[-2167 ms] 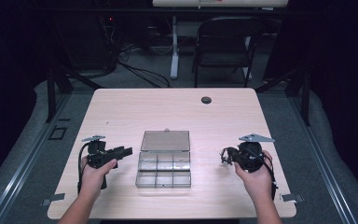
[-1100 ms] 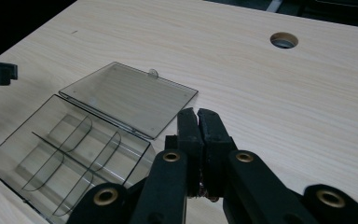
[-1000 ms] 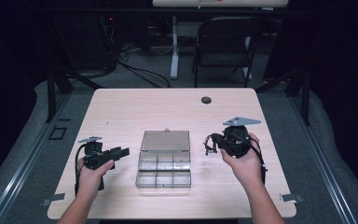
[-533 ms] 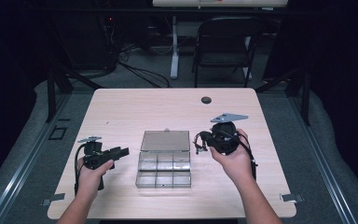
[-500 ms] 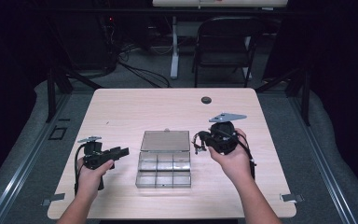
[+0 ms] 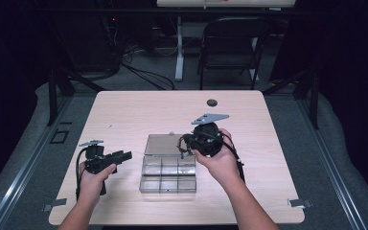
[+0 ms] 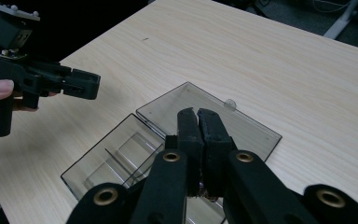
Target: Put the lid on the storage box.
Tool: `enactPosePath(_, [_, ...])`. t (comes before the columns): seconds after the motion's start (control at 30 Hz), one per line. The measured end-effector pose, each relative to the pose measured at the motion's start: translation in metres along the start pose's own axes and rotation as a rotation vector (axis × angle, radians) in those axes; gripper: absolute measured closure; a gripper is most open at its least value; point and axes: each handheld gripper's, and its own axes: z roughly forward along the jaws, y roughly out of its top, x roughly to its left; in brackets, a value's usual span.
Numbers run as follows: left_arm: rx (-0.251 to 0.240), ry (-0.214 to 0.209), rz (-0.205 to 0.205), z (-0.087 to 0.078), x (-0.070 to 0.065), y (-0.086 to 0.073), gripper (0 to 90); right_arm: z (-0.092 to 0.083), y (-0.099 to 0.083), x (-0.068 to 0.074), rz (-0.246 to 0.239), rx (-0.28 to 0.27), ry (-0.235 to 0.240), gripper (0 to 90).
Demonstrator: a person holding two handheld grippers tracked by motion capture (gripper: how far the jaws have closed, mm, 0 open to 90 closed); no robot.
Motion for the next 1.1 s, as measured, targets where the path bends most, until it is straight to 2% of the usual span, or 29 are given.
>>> enactPosePath(0.57, [-0.005,0.002,-0.004,-0.001,0.000,0.000,47.6,0.017,0.002,0.014,-0.020,0.010,0.033,88.8])
enactPosePath(0.7, [-0.006,0.002,-0.004,-0.001,0.000,0.000,47.6,0.021,0.000,0.016,-0.029,0.029,0.035,88.8])
enactPosePath(1.1, [-0.003,0.004,-0.003,-0.001,0.001,0.000,47.6,0.034,-0.007,0.019,-0.013,0.042,0.050,88.8])
